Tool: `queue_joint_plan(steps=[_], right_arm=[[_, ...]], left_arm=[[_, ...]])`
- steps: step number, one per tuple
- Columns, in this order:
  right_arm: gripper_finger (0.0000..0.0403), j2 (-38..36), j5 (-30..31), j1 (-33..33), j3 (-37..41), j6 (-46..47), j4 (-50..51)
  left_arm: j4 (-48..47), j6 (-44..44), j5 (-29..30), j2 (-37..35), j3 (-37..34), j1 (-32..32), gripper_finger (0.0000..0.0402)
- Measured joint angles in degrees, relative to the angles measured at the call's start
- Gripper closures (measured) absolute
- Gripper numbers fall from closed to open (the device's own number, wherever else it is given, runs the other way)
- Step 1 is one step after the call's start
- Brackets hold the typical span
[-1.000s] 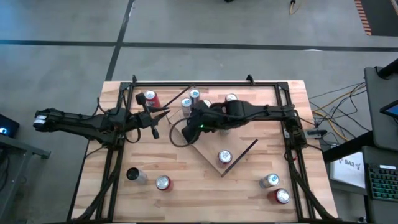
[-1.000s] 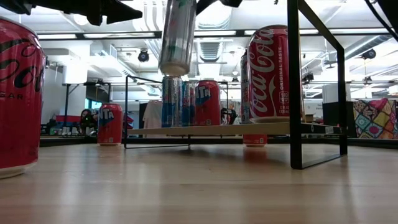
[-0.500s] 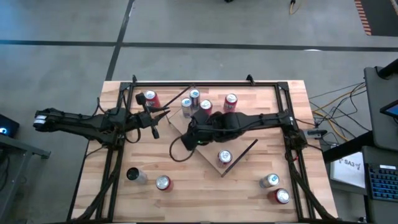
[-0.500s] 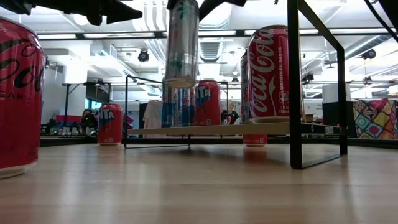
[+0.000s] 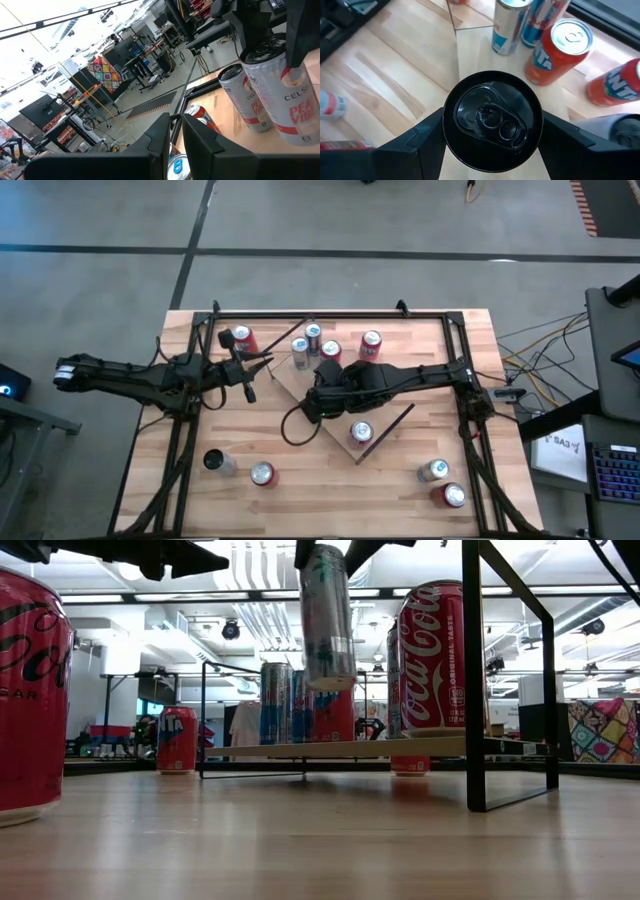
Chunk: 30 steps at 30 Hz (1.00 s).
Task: Place canned beverage on shelf
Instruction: Put the top pink soda can on the shelf aligned with the pink soda can on the shelf
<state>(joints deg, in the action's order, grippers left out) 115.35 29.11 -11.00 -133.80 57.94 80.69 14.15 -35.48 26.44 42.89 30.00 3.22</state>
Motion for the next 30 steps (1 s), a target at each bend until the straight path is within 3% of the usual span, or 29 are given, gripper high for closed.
queue_joint_plan(steps=[30], right_arm=[[0.0156, -1.71, 2.62, -0.62, 0.0, -3.53, 3.76]], left_arm=[[0.0, 0.0, 0.0, 0.0, 0.0, -0.02, 0.0365]])
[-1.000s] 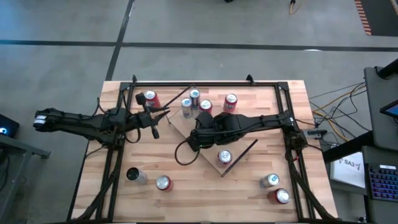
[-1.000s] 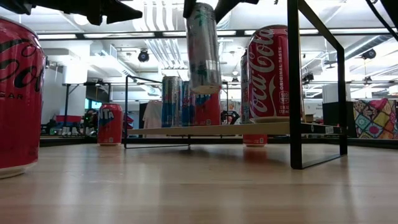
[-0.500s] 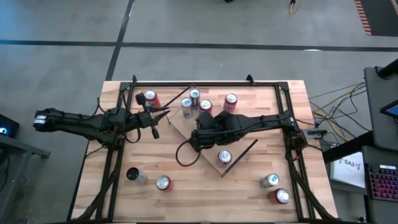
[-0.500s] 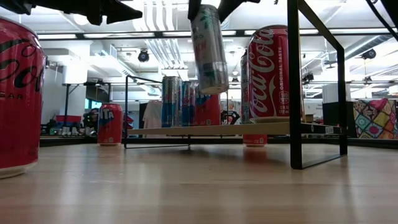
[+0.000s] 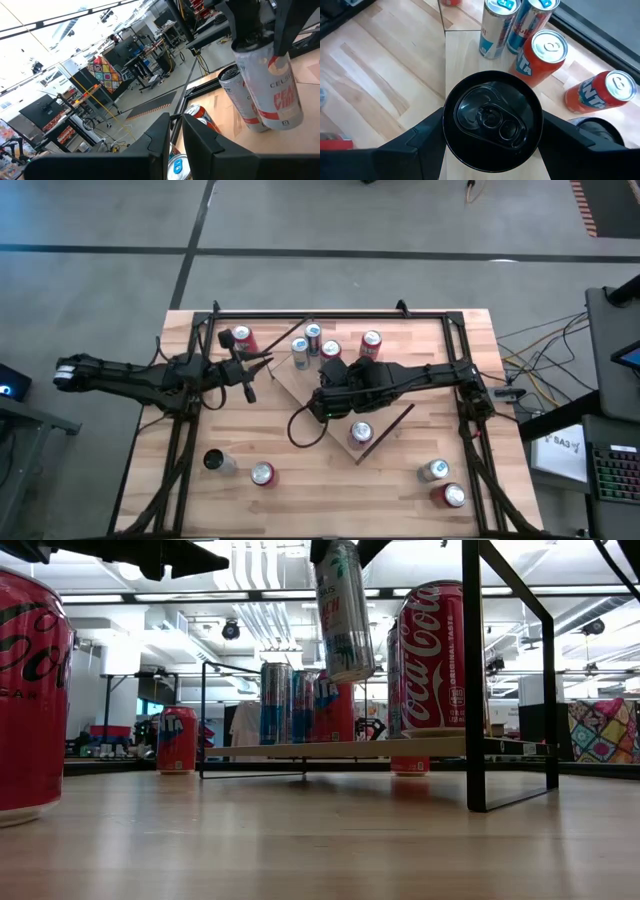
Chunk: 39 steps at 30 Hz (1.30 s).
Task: Place canned beverage on shelf
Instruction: Put the top pink soda can on the shelf aligned with the pink soda can on the shelf
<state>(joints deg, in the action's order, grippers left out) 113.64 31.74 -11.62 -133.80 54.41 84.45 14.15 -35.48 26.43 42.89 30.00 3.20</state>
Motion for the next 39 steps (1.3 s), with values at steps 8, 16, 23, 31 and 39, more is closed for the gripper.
queue_joint_plan(steps=[8, 16, 23, 31, 39], right_arm=[[0.0156, -1.46, 2.54, -0.85, 0.02, -0.43, 2.23], [0.0156, -1.57, 3.99, -2.04, 0.07, -0.25, 2.12], [0.0156, -2.57, 4.28, -3.47, 0.13, -0.54, 2.68], [0.0156, -6.22, 4.96, -5.7, 2.26, -1.91, 2.65], [0.0156, -12.99, 7.33, -8.41, 11.79, -5.02, -7.26]], left_arm=[[-0.02, 0.0, 0.0, -0.02, 0.0, 0.0, 0.0365], [-0.01, 0.0, -0.02, -0.02, 0.0, 0.01, 0.0365], [-0.01, 0.02, -0.02, -0.02, 0.0, 0.01, 0.0365], [-0.01, 0.25, -0.02, -0.02, 0.0, 0.0, 0.0365], [0.02, 0.26, -0.02, -0.02, 0.0, 0.01, 0.0365]])
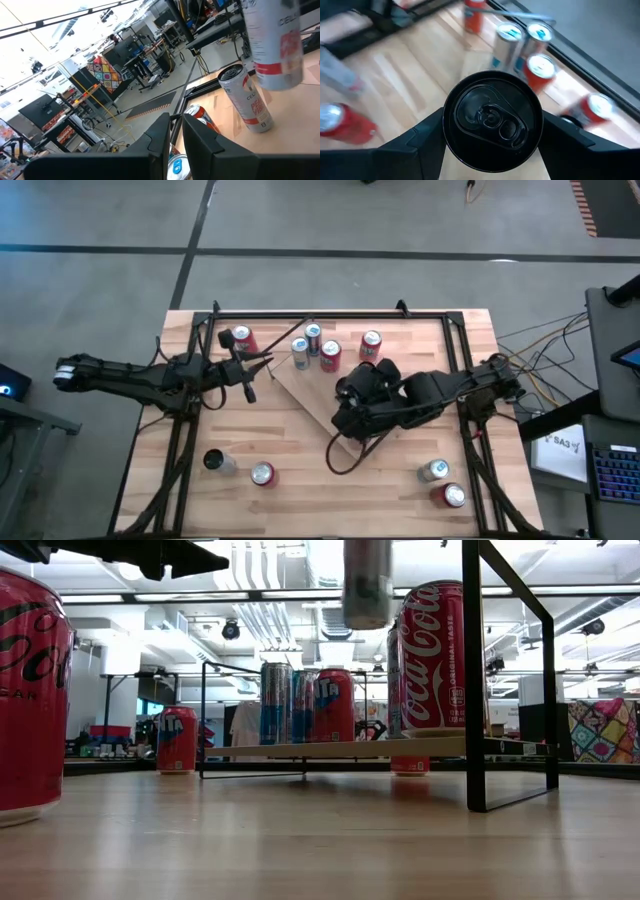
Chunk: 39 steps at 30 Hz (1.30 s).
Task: Place canned beverage on shelf
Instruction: Put the top pink soda can on the shelf aligned with the pink soda can on the shelf
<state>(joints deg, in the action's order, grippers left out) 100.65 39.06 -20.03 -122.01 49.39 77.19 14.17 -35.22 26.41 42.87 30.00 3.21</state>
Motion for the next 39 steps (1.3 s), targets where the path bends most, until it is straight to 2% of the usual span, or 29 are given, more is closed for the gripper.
queue_joint_plan(steps=[3, 11, 18, 26, 39], right_arm=[[0.0156, -3.43, -1.16, -0.17, 6.79, -2.96, -10.05], [0.0156, -12.82, -2.63, 1.02, 24.6, 0.75, -21.89], [0.0156, -15.91, -11.6, 6.16, 35.82, 0.93, -34.41], [0.0156, -14.71, -15.87, 9.26, 38.07, -0.79, -40.11], [0.0156, -13.95, -16.48, 9.27, 38.09, -2.06, -33.69]], left_arm=[[0.29, -0.02, 0.0, 0.0, 0.0, 0.0, 0.0365], [0.4, -0.02, -0.02, 0.0, 0.0, 0.0, 0.0365], [1.31, -0.02, -0.02, 0.0, 0.0, -0.01, 0.0365], [1.32, -0.03, -0.02, 0.04, 0.0, -0.01, 0.0365], [1.31, -0.07, -0.02, 0.15, 0.0, 0.01, 0.0365]])
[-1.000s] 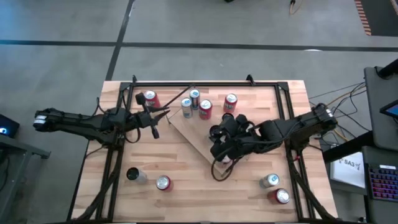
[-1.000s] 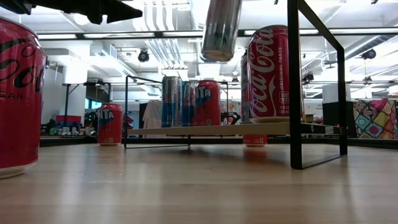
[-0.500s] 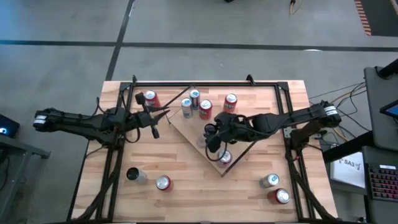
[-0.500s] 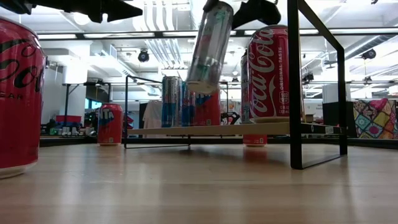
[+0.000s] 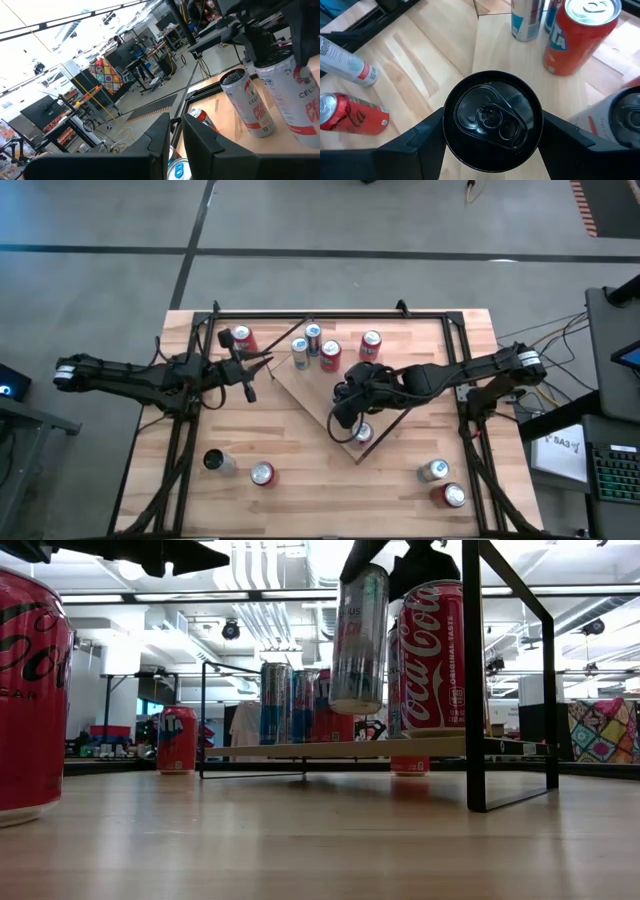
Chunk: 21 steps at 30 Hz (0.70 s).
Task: Place canned beverage on shelf
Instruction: Put the top pink soda can on the shelf aligned with the pink soda can on the shelf
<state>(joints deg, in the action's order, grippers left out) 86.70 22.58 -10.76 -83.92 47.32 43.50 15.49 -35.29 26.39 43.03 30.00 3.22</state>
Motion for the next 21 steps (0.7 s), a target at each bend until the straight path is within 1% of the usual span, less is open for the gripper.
queue_joint_plan(steps=[3, 10, 21], right_arm=[[0.0156, 0.0, 1.53, -0.02, 0.0, 0.83, 0.76], [0.0156, 0.0, 3.05, 0.04, 0.0, 1.54, 3.41], [0.0156, 1.33, 2.94, 0.04, 0.2, -0.85, 3.15]], left_arm=[[0.0, 0.0, 0.0, 0.0, 0.0, 0.0, 0.0365], [0.0, -0.19, 0.0, 0.02, 0.0, -0.01, 0.0365], [0.0, -0.2, 0.0, 0.01, 0.0, -0.01, 0.0365]])
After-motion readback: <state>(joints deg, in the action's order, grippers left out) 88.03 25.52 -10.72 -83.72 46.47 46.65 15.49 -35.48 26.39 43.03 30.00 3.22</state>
